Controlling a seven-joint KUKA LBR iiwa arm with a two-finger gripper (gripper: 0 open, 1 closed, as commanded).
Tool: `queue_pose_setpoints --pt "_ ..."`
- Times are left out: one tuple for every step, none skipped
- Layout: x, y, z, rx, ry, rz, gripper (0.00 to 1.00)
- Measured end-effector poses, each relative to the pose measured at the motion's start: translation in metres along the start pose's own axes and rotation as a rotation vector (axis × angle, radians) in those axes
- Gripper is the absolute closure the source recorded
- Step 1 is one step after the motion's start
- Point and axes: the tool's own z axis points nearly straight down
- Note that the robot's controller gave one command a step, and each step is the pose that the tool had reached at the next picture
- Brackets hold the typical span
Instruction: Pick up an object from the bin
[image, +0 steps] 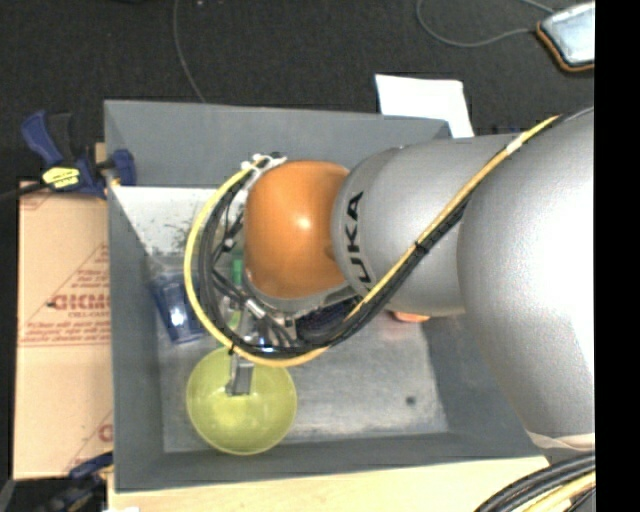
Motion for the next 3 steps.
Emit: queue_pose_setpoints --pt "0.000 0.000 0.000 0.000 0.000 0.000 0.00" --pt "-0.035 0.026 0.083 -0.002 -0.003 0.072 1.00" --pt "-0.035 0.026 0.083 -0.002 -0.003 0.072 1.00"
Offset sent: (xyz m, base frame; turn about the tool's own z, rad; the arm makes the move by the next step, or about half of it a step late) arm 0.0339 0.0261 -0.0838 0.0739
